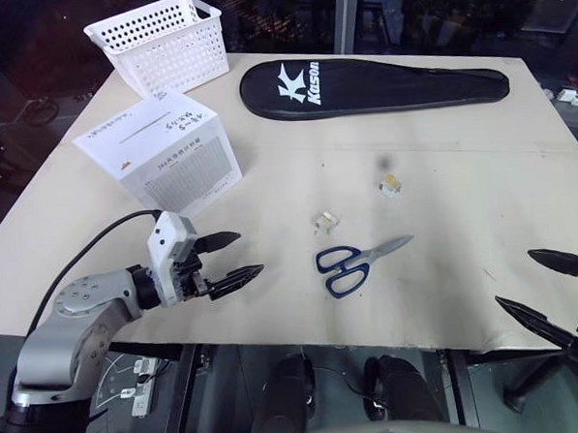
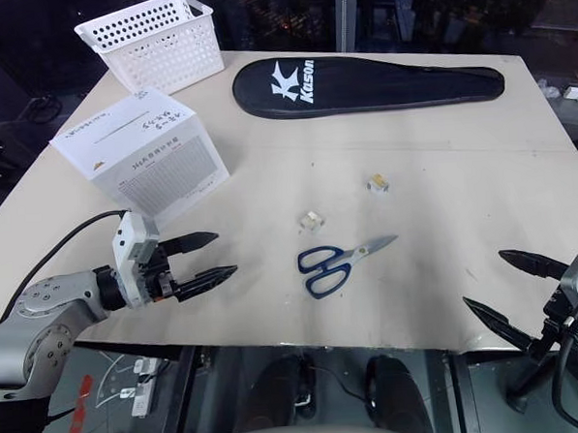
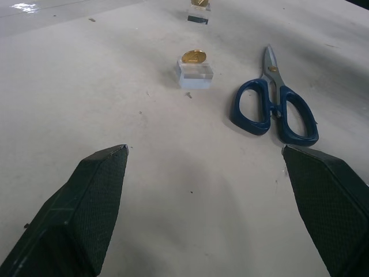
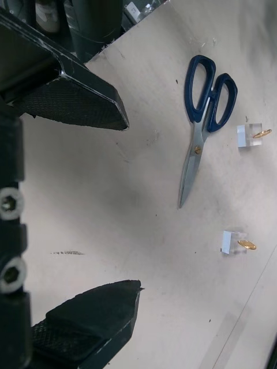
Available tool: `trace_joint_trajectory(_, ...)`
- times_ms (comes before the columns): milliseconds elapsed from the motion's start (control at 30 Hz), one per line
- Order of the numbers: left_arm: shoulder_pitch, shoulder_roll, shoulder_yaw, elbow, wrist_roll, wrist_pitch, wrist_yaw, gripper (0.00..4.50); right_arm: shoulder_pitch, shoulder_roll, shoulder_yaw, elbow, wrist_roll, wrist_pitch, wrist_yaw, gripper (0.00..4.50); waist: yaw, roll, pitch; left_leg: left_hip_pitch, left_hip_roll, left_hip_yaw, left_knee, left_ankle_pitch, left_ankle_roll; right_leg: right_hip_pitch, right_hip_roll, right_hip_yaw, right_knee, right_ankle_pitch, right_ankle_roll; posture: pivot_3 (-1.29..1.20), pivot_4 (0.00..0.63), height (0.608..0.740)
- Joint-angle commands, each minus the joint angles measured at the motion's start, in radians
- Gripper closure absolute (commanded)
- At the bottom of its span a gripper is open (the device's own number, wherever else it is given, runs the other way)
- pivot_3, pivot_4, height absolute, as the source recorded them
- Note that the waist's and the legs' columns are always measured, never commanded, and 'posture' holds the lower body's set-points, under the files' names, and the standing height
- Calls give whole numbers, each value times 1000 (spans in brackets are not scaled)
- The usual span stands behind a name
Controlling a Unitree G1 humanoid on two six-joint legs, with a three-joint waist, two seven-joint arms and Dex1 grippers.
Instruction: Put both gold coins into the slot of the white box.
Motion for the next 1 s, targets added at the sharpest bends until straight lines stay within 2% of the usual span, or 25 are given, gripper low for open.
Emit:
trace_joint_trajectory(33, -22, 7, 7, -41, -29, -21, -33, 119, -90, -33, 106, -24, -5, 13, -31, 0, 0, 0, 0, 0, 0, 0, 0, 0, 0, 0, 0, 0, 0, 0, 0, 0, 150, 740)
trace_joint_trajectory(67, -34, 12, 0, -71, -54, -18, -60, 119, -214, -82, 246, -34, -28, 71, -69, 0, -4, -2, -1, 0, 0, 0, 0, 0, 0, 0, 0, 0, 0, 0, 0, 0, 150, 740)
trace_joint_trajectory(133, -41, 22, -8, -109, -75, -23, -98, 119, -391, -137, 423, -32, -35, 160, -107, 0, -21, -2, -1, 0, 1, 1, 0, 0, 0, -1, -3, -3, 0, 1, -1, 0, 150, 740)
trace_joint_trajectory(233, -14, 35, -13, -142, -64, -45, -129, 119, -582, -160, 593, 14, -57, 224, -115, 0, -24, 0, 0, 0, 1, 3, -1, 0, 0, -2, -11, -14, 0, 2, -4, 0, 150, 740)
trace_joint_trajectory(300, 7, 41, -13, -166, -56, -56, -136, 119, -710, -153, 710, 58, -95, 262, -128, 0, -18, 0, 0, -1, 0, 2, -5, 2, 3, -3, -9, -17, -2, 3, -10, 0, 150, 740)
trace_joint_trajectory(433, 53, 46, -11, -213, -41, -87, -142, 119, -936, -115, 935, 211, -209, 282, -114, 0, -22, -1, 0, -2, -1, 3, -6, 3, 3, -4, -5, -19, -3, 3, -10, 0, 150, 740)
trace_joint_trajectory(533, 70, 49, -7, -229, -40, -101, -140, 119, -1047, -83, 1050, 332, -281, 268, -85, 0, -18, -1, 0, -2, -2, 3, -6, 3, 4, -3, -4, -20, -3, 3, -9, 0, 150, 740)
trace_joint_trajectory(600, 73, 51, -6, -232, -40, -107, -138, 119, -1096, -96, 1128, 388, -324, 241, -12, 0, -13, -1, 0, -2, -2, 2, -6, 3, 4, -3, -4, -20, -3, 3, -9, 0, 150, 740)
trace_joint_trajectory(800, 96, 45, -10, -235, -30, -130, -130, 119, -1158, -85, 1231, 516, -416, 184, 75, 0, -9, -1, 0, -2, -1, 3, -5, 3, 4, -2, -4, -21, -2, 3, -8, 0, 150, 740)
trace_joint_trajectory(900, 105, 39, -10, -236, -29, -140, -123, 0, -1172, -58, 1240, 578, -442, 171, 84, 834, -9, -1, 0, -1, -1, 3, -5, 3, 4, -2, -3, -21, -1, 2, -8, 0, 150, 740)
trace_joint_trajectory(1000, 109, 32, -16, -220, -20, -160, -125, 0, -1169, -67, 1238, 608, -461, 158, 113, 2309, -10, -1, 0, 0, 0, 3, -4, 3, 4, -1, -2, -21, -1, 2, -6, 0, 150, 740)
